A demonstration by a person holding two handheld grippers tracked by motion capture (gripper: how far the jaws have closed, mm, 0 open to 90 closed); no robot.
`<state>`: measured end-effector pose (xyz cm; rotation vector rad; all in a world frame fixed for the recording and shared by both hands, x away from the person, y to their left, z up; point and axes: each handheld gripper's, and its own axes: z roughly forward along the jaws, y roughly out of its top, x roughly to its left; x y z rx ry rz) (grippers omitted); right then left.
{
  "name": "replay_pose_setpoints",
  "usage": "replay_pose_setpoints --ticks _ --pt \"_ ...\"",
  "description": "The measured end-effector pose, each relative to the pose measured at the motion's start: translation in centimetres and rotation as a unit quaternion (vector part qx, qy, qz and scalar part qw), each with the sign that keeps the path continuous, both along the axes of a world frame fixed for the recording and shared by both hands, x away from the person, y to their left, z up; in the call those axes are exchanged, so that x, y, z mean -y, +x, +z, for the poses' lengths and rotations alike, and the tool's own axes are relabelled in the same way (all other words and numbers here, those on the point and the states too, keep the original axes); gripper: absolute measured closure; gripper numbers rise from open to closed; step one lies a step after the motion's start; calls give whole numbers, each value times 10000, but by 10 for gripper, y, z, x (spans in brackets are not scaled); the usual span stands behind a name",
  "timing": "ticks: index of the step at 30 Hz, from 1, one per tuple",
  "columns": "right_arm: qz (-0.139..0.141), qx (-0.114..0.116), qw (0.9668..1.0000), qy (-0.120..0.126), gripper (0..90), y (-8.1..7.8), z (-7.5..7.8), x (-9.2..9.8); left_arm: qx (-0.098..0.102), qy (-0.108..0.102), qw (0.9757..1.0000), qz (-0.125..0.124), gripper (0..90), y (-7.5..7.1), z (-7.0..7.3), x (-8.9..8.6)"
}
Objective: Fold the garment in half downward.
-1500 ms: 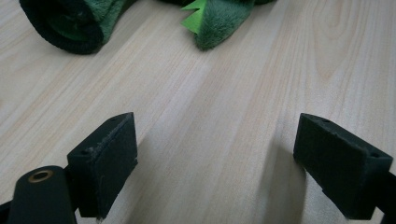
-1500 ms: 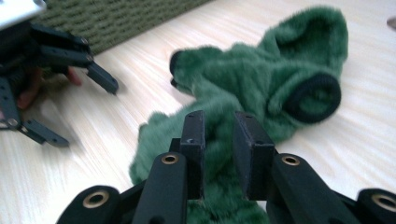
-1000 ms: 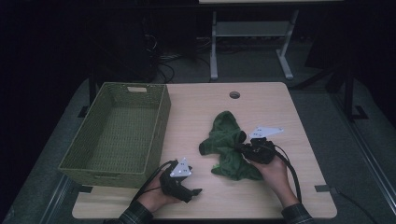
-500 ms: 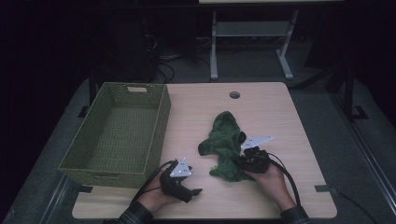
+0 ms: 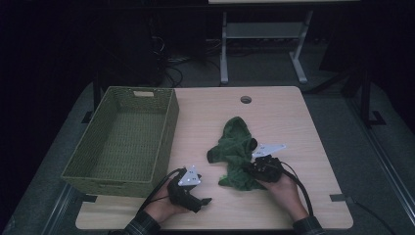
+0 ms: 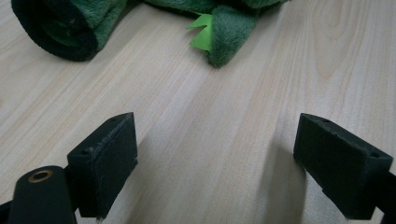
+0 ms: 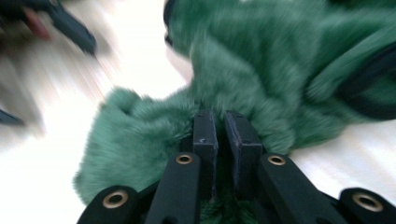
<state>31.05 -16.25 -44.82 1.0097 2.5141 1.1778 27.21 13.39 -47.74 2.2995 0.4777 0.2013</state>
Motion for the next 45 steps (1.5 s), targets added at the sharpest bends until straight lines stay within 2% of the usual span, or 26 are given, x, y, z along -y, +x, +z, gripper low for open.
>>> replay_pose_setpoints --ticks 3,7,10,14,18,23,24,27,29,32,37,42,45 --pt "-41 139 9997 192 829 -5 11 9 -11 -5 10000 3 127 0 0 0" --pt "137 22 9988 476 848 -14 16 10 -17 -7 10000 6 127 0 0 0" --pt "298 -67 9989 363 873 -19 9 1 -18 -6 10000 4 127 0 0 0" --pt "440 -222 9987 162 900 -17 -3 -11 -16 -5 10000 4 128 0 0 0" --pt "399 -319 9987 -55 900 -16 -13 -18 -16 -4 10000 3 128 0 0 0" --pt "365 -218 9991 -66 900 -17 -12 -17 -16 -6 10000 4 128 0 0 0" --pt "376 -167 9991 -48 874 -18 -9 -16 -17 -5 10000 3 128 0 0 0" --pt "270 44 9993 247 828 -22 7 -3 -18 -6 10000 4 127 0 0 0" --pt "158 179 9991 346 827 -23 14 9 -18 -6 10000 5 127 0 0 0" --pt "-22 247 9989 404 823 -28 19 26 -21 -20 10000 14 127 0 0 0" --pt "-362 219 9987 291 801 -40 15 57 -18 -9 10000 5 127 0 0 0" --pt "-647 127 9974 297 784 -51 8 85 -20 -8 10000 5 127 0 0 0" --pt "-732 21 9969 274 775 -57 4 94 -17 -8 10000 5 127 0 0 0"
